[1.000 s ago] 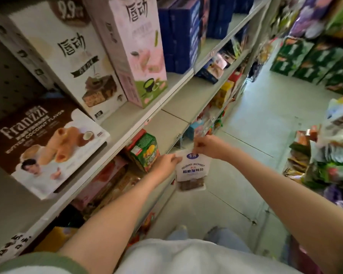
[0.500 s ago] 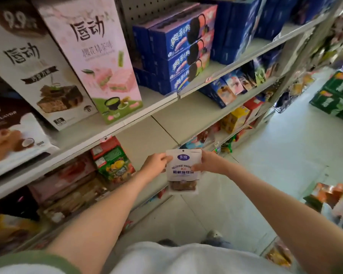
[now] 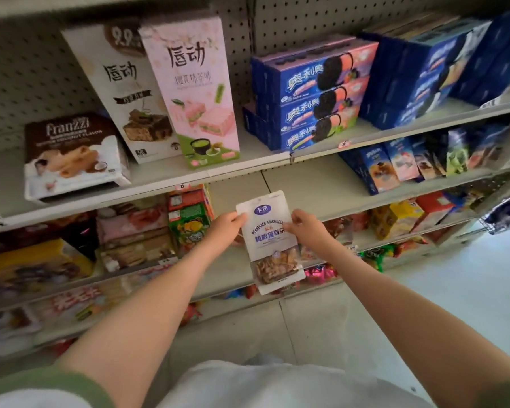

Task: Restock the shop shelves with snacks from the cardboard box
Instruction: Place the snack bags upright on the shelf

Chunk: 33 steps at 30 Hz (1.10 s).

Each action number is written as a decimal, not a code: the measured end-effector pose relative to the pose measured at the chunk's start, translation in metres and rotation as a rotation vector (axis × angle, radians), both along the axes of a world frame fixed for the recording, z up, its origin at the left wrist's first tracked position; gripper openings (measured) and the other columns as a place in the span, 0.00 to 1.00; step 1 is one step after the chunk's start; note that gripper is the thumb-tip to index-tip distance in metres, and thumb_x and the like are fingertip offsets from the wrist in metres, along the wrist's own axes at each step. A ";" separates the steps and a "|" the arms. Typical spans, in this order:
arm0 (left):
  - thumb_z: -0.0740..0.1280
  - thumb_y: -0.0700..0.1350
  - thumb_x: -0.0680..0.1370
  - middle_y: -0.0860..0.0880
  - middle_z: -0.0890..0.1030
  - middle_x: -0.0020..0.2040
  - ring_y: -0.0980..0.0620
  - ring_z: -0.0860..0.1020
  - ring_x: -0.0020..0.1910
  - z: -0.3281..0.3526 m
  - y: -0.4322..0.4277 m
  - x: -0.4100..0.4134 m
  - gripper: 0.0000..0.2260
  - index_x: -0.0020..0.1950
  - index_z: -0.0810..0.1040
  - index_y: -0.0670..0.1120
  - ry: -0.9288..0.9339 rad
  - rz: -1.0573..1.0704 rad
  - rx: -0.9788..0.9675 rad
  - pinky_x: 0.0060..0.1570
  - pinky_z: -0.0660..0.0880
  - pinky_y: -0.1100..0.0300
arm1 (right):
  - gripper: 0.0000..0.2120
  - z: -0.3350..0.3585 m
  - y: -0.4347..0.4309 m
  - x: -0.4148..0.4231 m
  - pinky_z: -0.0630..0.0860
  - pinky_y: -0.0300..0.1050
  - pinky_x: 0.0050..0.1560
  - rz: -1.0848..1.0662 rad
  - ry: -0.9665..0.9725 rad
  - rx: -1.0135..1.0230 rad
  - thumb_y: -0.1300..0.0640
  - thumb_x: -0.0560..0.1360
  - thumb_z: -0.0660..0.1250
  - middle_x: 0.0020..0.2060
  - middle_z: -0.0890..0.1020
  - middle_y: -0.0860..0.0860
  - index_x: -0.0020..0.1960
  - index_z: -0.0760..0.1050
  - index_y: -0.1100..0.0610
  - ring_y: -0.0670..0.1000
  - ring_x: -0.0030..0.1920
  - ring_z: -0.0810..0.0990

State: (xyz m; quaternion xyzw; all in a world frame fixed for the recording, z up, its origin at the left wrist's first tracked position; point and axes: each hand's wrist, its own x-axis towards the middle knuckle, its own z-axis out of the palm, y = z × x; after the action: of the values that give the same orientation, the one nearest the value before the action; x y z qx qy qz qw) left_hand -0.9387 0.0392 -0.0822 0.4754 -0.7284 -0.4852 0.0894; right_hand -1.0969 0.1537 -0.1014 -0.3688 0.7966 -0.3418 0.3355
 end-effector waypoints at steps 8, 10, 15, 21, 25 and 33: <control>0.56 0.51 0.82 0.46 0.81 0.54 0.47 0.81 0.46 -0.003 -0.019 0.011 0.16 0.63 0.75 0.44 -0.048 0.021 0.062 0.35 0.78 0.60 | 0.06 -0.006 -0.024 0.003 0.78 0.62 0.52 -0.003 -0.176 0.023 0.57 0.77 0.65 0.48 0.82 0.56 0.49 0.72 0.60 0.58 0.50 0.81; 0.57 0.51 0.82 0.44 0.81 0.54 0.44 0.82 0.49 -0.008 -0.024 0.016 0.15 0.62 0.75 0.44 -0.039 0.026 0.139 0.44 0.81 0.52 | 0.10 -0.009 -0.028 0.003 0.79 0.61 0.52 0.028 -0.194 0.042 0.58 0.77 0.65 0.49 0.82 0.57 0.51 0.72 0.64 0.58 0.51 0.81; 0.58 0.48 0.82 0.45 0.81 0.51 0.49 0.80 0.43 -0.028 -0.020 0.038 0.14 0.62 0.75 0.42 -0.065 -0.003 0.283 0.46 0.80 0.55 | 0.08 -0.029 -0.025 0.006 0.80 0.57 0.53 0.143 -0.355 0.109 0.63 0.77 0.65 0.52 0.81 0.59 0.52 0.71 0.67 0.58 0.52 0.82; 0.58 0.47 0.82 0.44 0.80 0.53 0.51 0.79 0.43 -0.061 0.014 0.066 0.13 0.62 0.74 0.42 -0.053 0.206 0.375 0.36 0.77 0.63 | 0.06 -0.054 -0.026 0.021 0.78 0.51 0.55 0.404 -0.336 0.195 0.62 0.77 0.64 0.51 0.81 0.54 0.53 0.75 0.59 0.55 0.53 0.81; 0.60 0.48 0.82 0.49 0.82 0.50 0.49 0.80 0.49 -0.082 0.045 0.079 0.12 0.61 0.75 0.45 0.076 0.440 0.415 0.49 0.77 0.55 | 0.09 -0.063 -0.027 0.027 0.78 0.57 0.56 0.523 -0.253 0.231 0.60 0.75 0.67 0.52 0.82 0.56 0.55 0.77 0.59 0.56 0.54 0.81; 0.67 0.46 0.78 0.47 0.80 0.58 0.49 0.81 0.50 -0.103 0.103 0.086 0.16 0.63 0.71 0.43 0.279 0.816 0.460 0.38 0.79 0.61 | 0.11 -0.074 -0.021 0.044 0.78 0.62 0.51 0.616 -0.132 0.222 0.59 0.74 0.67 0.50 0.82 0.61 0.48 0.73 0.67 0.61 0.52 0.81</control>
State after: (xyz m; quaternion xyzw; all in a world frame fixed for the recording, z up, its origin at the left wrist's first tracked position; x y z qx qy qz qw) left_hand -0.8531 0.1420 -0.1853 0.6599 -0.3378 -0.6180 0.2616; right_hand -1.0527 0.1327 -0.1754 -0.5307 0.6565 -0.1585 0.5121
